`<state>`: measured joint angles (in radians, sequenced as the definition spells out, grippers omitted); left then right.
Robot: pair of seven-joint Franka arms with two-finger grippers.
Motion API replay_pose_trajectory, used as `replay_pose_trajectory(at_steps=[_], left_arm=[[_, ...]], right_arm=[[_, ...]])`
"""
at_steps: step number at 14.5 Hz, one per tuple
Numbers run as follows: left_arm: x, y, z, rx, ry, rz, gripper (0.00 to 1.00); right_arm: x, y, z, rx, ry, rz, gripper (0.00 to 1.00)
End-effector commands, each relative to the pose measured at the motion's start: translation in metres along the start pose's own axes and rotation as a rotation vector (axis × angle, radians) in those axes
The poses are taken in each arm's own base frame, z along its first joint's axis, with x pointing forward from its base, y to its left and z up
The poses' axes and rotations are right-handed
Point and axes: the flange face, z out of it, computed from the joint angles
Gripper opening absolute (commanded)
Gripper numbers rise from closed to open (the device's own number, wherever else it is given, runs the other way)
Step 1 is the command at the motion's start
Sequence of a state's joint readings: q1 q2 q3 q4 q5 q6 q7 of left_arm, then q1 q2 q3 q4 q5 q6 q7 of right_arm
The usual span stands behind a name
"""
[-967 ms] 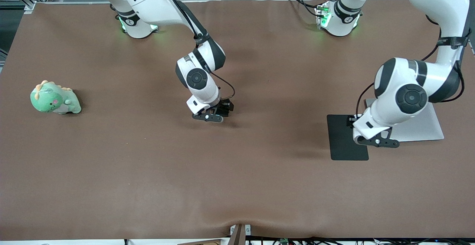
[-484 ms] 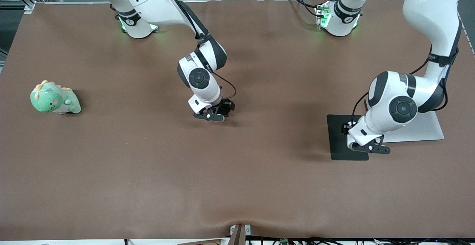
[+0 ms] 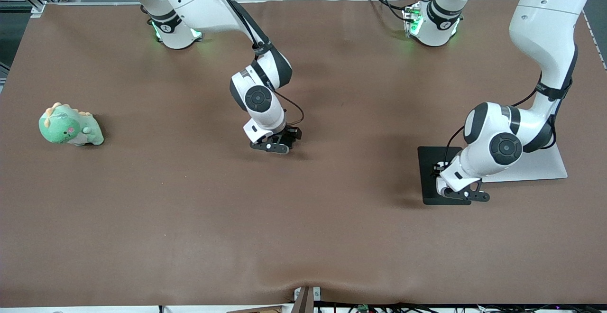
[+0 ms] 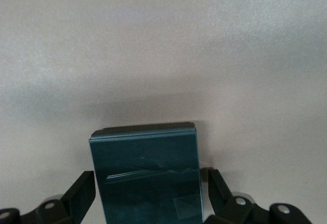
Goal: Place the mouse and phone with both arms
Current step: 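Lower the mouse onto the pad while the right gripper carries the phone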
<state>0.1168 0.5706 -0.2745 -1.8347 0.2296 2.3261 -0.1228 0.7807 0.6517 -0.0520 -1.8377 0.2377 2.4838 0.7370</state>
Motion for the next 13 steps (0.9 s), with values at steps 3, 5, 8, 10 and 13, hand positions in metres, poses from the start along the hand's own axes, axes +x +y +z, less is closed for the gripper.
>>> replay_pose_trajectory(at_steps=[3,5,8,10,13], left_arm=[[0.004,-0.013,0.007,0.009,0.008,0.003,0.00],[0.004,-0.015,0.013,0.006,0.001,0.000,0.00],[0.002,-0.017,0.026,0.001,-0.020,-0.005,0.00],[0.001,-0.015,0.036,-0.003,-0.035,-0.002,0.00],[0.002,-0.018,0.040,0.026,-0.034,0.028,0.00]], right_arm=[[0.004,-0.011,-0.015,-0.010,-0.012,0.025,0.00],[0.029,0.002,-0.035,-0.065,-0.068,0.064,0.00],[0.059,0.039,-0.086,-0.089,-0.110,0.108,0.00],[0.082,0.072,-0.114,-0.081,-0.136,0.103,0.00],[0.104,0.138,-0.138,-0.071,-0.189,0.062,0.00]])
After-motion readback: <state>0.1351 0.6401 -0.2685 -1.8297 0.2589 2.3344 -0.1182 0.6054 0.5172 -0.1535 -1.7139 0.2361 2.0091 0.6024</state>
